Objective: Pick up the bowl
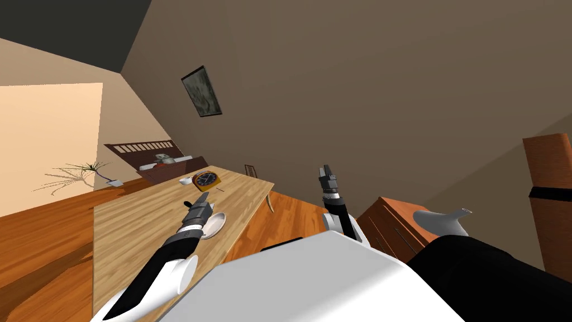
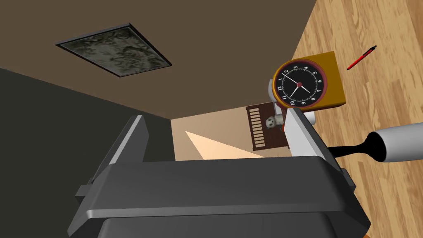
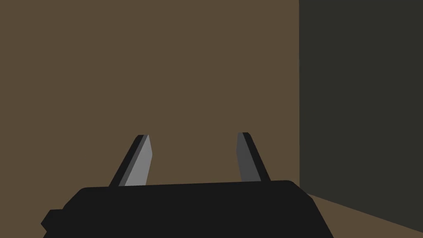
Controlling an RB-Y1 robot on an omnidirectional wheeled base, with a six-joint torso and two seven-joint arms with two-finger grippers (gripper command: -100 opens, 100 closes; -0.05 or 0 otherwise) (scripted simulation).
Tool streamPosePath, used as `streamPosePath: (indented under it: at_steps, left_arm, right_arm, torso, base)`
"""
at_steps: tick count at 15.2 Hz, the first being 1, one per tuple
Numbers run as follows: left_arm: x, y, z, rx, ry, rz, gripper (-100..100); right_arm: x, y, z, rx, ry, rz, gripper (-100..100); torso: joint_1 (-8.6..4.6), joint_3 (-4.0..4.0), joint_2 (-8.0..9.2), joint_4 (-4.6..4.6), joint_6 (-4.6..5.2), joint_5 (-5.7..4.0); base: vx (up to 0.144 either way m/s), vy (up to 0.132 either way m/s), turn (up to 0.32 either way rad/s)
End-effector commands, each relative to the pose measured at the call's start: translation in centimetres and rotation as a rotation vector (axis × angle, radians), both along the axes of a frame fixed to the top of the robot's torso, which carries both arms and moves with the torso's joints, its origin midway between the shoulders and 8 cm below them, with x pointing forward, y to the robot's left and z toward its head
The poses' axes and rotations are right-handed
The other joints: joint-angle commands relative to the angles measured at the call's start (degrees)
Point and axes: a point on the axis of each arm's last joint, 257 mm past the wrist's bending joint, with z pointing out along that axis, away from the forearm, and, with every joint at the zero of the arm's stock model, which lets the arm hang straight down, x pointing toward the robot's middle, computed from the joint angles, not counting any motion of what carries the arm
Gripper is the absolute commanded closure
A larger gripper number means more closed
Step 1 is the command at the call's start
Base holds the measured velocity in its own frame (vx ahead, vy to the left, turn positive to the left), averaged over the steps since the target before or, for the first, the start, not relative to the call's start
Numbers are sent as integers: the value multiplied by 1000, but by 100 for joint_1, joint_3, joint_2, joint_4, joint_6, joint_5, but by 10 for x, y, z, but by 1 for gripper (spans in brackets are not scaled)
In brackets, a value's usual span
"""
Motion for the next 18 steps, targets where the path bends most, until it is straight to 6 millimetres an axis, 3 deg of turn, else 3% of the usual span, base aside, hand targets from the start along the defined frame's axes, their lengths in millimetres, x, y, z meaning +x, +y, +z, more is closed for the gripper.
streamPosePath:
  at_steps: [1, 2, 4, 8, 10, 11, 13, 14, 18]
  left_arm:
    - [-3, 7, -11, -15, 36, 12, -100]
    - [-8, 20, -27, -42, 83, 34, -100]
    - [-8, 20, -33, -48, 104, 38, -100]
    - [-22, 45, -69, -111, 213, 91, -100]
    - [-24, 46, -76, -119, 239, 96, -100]
    - [-32, 58, -92, -149, 283, 122, -100]
    - [-34, 58, -97, -156, 306, 127, -100]
    - [-43, 69, -112, -188, 349, 153, -100]
    - [-58, 79, -135, -232, 425, 187, -100]
  right_arm:
    - [0, 0, 0, 0, 0, 0, 0]
    - [0, 0, 0, 0, 0, 0, 0]
    - [0, 0, 0, 0, 0, 0, 0]
    - [0, 0, 0, 0, 0, 0, 0]
    - [0, 0, 0, 0, 0, 0, 0]
    - [0, 0, 0, 0, 0, 0, 0]
    - [0, 0, 0, 0, 0, 0, 0]
    - [0, 0, 0, 0, 0, 0, 0]
    - [0, 0, 0, 0, 0, 0, 0]
  torso:
    - [0, 0, 0, 0, 0, 0]
    - [0, 0, 0, 0, -3, 0]
    - [1, 0, 0, 0, -1, 0]
    - [1, 0, 0, 0, -3, 0]
    - [2, -1, -2, 0, -1, 0]
    - [2, -1, -2, -1, -2, 0]
    - [3, -1, -2, 0, -1, 0]
    - [3, -1, -1, 0, -3, 1]
    - [3, -1, -2, 0, -1, 0]
  base:
    - [5, 4, -49]
    - [9, 4, -97]
    - [8, 7, -87]
    - [10, 7, -104]
    - [12, 10, -95]
    - [13, 9, -139]
    - [11, 12, -82]
    - [12, 12, -116]
    - [12, 15, -102]
